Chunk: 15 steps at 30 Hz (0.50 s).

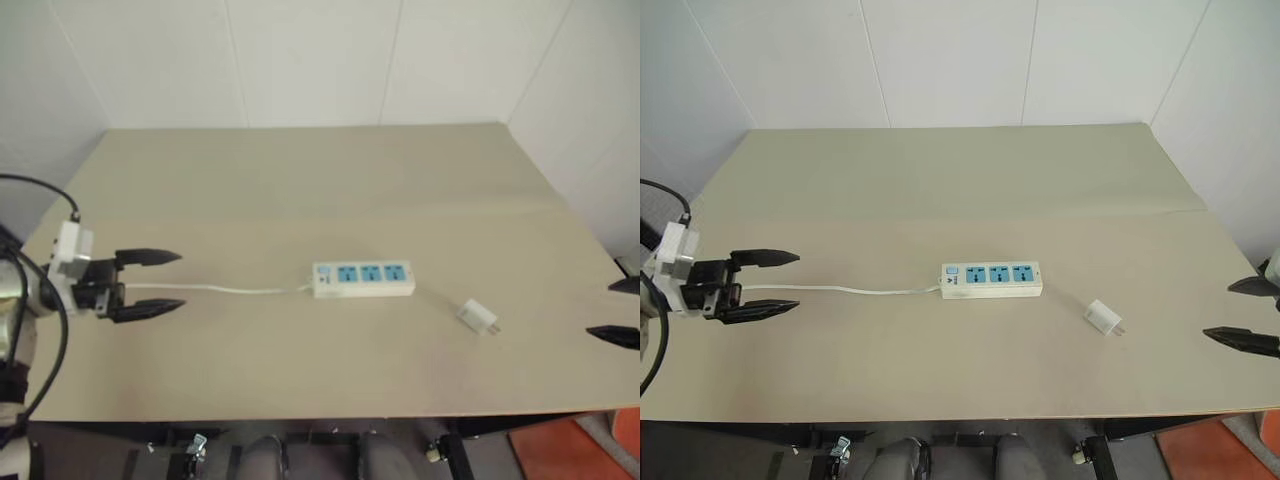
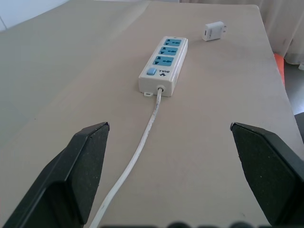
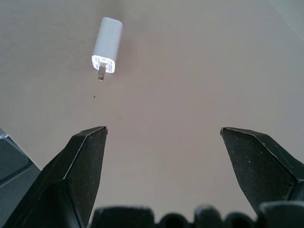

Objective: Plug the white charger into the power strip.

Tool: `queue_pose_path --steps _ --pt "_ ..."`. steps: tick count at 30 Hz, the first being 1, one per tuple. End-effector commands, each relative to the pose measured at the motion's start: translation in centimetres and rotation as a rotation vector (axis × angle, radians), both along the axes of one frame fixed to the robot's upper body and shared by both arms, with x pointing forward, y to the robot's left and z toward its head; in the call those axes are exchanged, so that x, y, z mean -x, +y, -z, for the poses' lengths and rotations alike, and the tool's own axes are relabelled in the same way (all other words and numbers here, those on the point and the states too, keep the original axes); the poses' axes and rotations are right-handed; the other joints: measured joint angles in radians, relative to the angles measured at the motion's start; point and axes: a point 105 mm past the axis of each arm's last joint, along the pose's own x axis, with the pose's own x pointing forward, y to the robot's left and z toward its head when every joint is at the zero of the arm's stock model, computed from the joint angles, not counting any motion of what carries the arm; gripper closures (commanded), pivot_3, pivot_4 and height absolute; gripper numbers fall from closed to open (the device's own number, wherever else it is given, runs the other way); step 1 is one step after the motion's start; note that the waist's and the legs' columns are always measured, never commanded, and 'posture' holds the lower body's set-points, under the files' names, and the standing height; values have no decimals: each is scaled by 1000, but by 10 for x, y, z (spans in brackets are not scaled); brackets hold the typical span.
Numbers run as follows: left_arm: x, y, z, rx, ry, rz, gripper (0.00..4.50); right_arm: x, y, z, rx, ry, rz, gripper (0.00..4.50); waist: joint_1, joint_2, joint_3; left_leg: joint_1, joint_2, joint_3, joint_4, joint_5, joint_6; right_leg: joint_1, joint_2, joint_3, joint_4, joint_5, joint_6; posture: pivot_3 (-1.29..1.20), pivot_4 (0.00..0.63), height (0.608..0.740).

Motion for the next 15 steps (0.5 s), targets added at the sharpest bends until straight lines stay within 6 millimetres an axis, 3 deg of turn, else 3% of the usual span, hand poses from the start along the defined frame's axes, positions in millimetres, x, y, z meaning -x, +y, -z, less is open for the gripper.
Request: queue_pose_path --steps 1,15 --pt "-2 -3 -9 2 -28 15 34 -1 2 -12 1 -56 -1 0 0 0 0 0 0 0 0 0 0 0 0 0 0 0 0 0 150 740" --pt "-15 -7 -10 -11 -33 21 34 -1 1 -9 -4 -74 17 0 -1 0 0 0 0 0 0 0 0 0 0 0 -1 0 0 0 150 740"
